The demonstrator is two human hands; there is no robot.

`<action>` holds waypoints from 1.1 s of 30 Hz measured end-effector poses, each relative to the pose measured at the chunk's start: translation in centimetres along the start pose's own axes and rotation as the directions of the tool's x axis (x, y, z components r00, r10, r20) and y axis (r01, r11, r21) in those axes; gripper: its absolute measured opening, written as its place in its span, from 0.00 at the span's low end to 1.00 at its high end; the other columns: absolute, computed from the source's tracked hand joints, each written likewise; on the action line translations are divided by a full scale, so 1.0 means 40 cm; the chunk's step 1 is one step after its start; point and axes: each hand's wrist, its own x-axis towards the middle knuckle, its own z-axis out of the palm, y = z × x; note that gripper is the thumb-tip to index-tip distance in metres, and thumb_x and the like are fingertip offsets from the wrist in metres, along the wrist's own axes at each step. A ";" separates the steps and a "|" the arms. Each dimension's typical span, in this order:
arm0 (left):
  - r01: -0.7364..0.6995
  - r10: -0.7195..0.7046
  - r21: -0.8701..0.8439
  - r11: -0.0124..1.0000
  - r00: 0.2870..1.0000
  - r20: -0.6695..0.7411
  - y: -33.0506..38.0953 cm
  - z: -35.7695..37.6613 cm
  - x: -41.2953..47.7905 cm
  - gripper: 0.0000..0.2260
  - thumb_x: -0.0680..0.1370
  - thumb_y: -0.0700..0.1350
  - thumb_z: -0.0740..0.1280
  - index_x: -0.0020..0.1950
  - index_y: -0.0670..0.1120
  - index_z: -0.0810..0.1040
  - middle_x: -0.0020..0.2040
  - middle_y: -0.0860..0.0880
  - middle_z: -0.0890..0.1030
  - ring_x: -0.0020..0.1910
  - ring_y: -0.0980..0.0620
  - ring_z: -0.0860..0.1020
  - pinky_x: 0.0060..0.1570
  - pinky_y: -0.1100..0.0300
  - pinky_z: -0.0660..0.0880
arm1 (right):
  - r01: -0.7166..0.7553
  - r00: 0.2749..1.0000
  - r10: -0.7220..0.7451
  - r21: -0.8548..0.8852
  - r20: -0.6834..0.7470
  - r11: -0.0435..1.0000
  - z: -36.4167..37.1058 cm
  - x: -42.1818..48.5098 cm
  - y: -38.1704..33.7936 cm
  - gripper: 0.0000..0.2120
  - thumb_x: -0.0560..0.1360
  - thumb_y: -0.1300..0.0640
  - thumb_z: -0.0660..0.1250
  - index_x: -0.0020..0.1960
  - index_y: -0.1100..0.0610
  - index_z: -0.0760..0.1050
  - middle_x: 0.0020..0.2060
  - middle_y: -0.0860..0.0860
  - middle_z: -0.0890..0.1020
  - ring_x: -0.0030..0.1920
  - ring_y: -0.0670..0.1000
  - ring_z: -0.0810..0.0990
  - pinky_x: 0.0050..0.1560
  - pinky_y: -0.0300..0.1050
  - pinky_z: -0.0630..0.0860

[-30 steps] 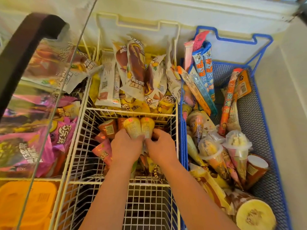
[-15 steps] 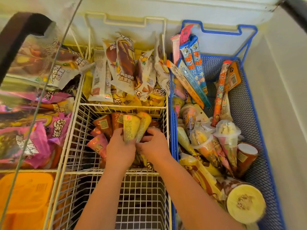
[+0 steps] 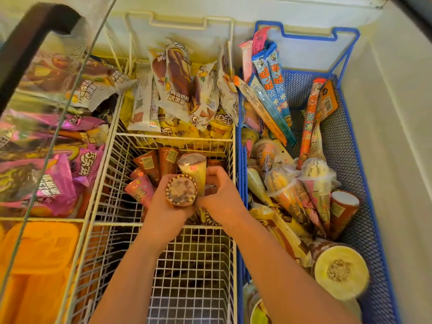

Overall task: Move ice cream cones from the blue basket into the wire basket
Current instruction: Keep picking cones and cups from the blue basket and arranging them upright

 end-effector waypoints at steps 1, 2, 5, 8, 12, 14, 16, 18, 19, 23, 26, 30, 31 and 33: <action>0.011 -0.011 -0.013 1.000 1.000 -0.004 0.000 -0.003 0.001 0.30 0.64 0.29 0.76 0.57 0.54 0.74 0.48 0.55 0.83 0.47 0.61 0.83 0.43 0.65 0.79 | 0.005 1.000 -0.005 0.002 0.011 1.000 -0.001 -0.002 -0.001 0.32 0.65 0.70 0.75 0.63 0.49 0.70 0.55 0.50 0.81 0.52 0.52 0.82 0.49 0.55 0.83; 0.016 -0.016 -0.021 1.000 1.000 -0.010 0.002 -0.006 0.001 0.32 0.63 0.29 0.77 0.58 0.55 0.73 0.50 0.54 0.83 0.47 0.61 0.83 0.43 0.65 0.79 | 0.009 1.000 -0.009 0.006 0.019 1.000 -0.003 -0.003 -0.001 0.34 0.64 0.70 0.75 0.65 0.49 0.69 0.56 0.50 0.81 0.54 0.52 0.82 0.51 0.56 0.82; 0.016 -0.016 0.003 1.000 1.000 -0.016 0.008 -0.010 -0.001 0.35 0.63 0.32 0.79 0.61 0.58 0.72 0.55 0.53 0.82 0.52 0.57 0.82 0.50 0.60 0.80 | 0.006 0.999 -0.008 0.034 0.042 0.999 -0.011 -0.006 0.000 0.36 0.63 0.70 0.75 0.64 0.46 0.68 0.56 0.52 0.81 0.55 0.52 0.82 0.53 0.57 0.82; -0.030 0.033 0.122 0.992 0.999 -0.024 0.012 -0.010 -0.004 0.32 0.64 0.35 0.80 0.56 0.63 0.72 0.56 0.56 0.81 0.54 0.58 0.81 0.52 0.60 0.79 | -0.009 0.999 0.005 0.073 0.048 0.997 -0.017 -0.008 0.006 0.38 0.62 0.69 0.76 0.63 0.44 0.66 0.55 0.52 0.80 0.54 0.52 0.82 0.52 0.55 0.82; -0.080 0.081 0.333 0.940 0.997 0.010 0.012 -0.004 -0.012 0.31 0.65 0.40 0.79 0.61 0.60 0.71 0.58 0.59 0.78 0.55 0.61 0.77 0.46 0.72 0.69 | 0.017 0.999 -0.021 0.106 0.038 0.994 -0.024 -0.016 0.013 0.38 0.60 0.66 0.77 0.58 0.35 0.66 0.57 0.49 0.78 0.57 0.50 0.80 0.52 0.50 0.83; -0.079 0.086 0.408 0.910 0.996 0.001 0.010 -0.007 -0.016 0.31 0.66 0.39 0.78 0.65 0.55 0.72 0.59 0.57 0.78 0.52 0.60 0.77 0.47 0.71 0.70 | 0.029 0.998 -0.032 0.077 0.046 0.997 -0.021 -0.024 0.014 0.34 0.63 0.63 0.77 0.56 0.35 0.67 0.55 0.47 0.80 0.55 0.46 0.80 0.47 0.41 0.82; -0.070 0.090 0.444 0.893 0.996 -0.023 0.012 -0.012 -0.018 0.31 0.67 0.38 0.77 0.66 0.53 0.72 0.60 0.53 0.79 0.52 0.57 0.78 0.51 0.63 0.76 | 0.043 0.998 -0.043 0.002 0.050 0.999 -0.014 -0.028 0.011 0.28 0.66 0.61 0.75 0.56 0.37 0.69 0.55 0.45 0.79 0.55 0.39 0.77 0.41 0.32 0.77; -0.063 0.089 0.446 0.893 0.995 -0.036 0.015 -0.017 -0.019 0.31 0.66 0.37 0.77 0.66 0.52 0.73 0.60 0.51 0.78 0.57 0.53 0.78 0.56 0.56 0.78 | 0.062 0.996 -0.055 -0.106 0.065 0.992 -0.008 -0.030 0.008 0.24 0.70 0.62 0.72 0.59 0.42 0.70 0.58 0.44 0.77 0.57 0.38 0.75 0.45 0.30 0.73; -0.062 0.087 0.453 0.890 0.996 -0.033 0.017 -0.019 -0.020 0.31 0.66 0.37 0.78 0.65 0.52 0.73 0.61 0.50 0.77 0.58 0.52 0.77 0.57 0.55 0.78 | 0.074 0.996 -0.063 -0.167 0.068 0.983 -0.006 -0.029 0.006 0.22 0.72 0.62 0.71 0.62 0.46 0.71 0.59 0.45 0.76 0.59 0.41 0.74 0.51 0.32 0.72; -0.048 0.051 0.502 0.863 0.999 0.008 0.023 -0.030 -0.019 0.31 0.65 0.39 0.78 0.65 0.53 0.73 0.63 0.49 0.76 0.63 0.46 0.74 0.61 0.47 0.75 | 0.099 0.995 -0.093 -0.268 0.033 0.958 -0.009 -0.042 0.000 0.21 0.72 0.63 0.70 0.63 0.53 0.72 0.59 0.47 0.77 0.62 0.46 0.75 0.62 0.43 0.75; -0.071 0.081 0.494 0.866 0.997 0.001 0.040 -0.030 -0.016 0.30 0.64 0.39 0.78 0.64 0.52 0.74 0.62 0.48 0.76 0.64 0.44 0.72 0.65 0.46 0.71 | 0.149 0.977 -0.182 -0.258 -0.111 0.955 -0.023 -0.058 -0.006 0.15 0.73 0.66 0.67 0.56 0.52 0.76 0.53 0.46 0.80 0.56 0.44 0.78 0.57 0.37 0.76; -0.185 0.262 0.500 0.846 0.961 -0.088 0.097 0.045 -0.034 0.22 0.69 0.39 0.75 0.60 0.54 0.76 0.58 0.53 0.77 0.62 0.49 0.72 0.61 0.56 0.68 | 0.203 0.899 -0.262 -0.197 -0.352 0.959 -0.055 -0.076 -0.027 0.16 0.74 0.70 0.59 0.42 0.52 0.78 0.38 0.48 0.82 0.39 0.46 0.81 0.40 0.40 0.79; -0.222 0.289 0.453 0.863 0.954 -0.083 0.115 0.075 -0.040 0.19 0.70 0.39 0.73 0.58 0.54 0.77 0.55 0.55 0.79 0.59 0.52 0.74 0.59 0.57 0.71 | 0.212 0.889 -0.276 -0.205 -0.366 0.956 -0.067 -0.081 -0.033 0.16 0.74 0.71 0.59 0.41 0.52 0.78 0.35 0.47 0.81 0.35 0.44 0.80 0.36 0.37 0.77; -0.266 0.303 0.368 0.891 0.952 -0.045 0.142 0.132 -0.045 0.14 0.74 0.38 0.70 0.52 0.57 0.77 0.48 0.59 0.81 0.49 0.60 0.78 0.51 0.62 0.77 | 0.219 0.880 -0.299 -0.244 -0.368 0.945 -0.089 -0.094 -0.044 0.16 0.73 0.71 0.59 0.39 0.53 0.78 0.33 0.45 0.79 0.33 0.41 0.77 0.33 0.31 0.71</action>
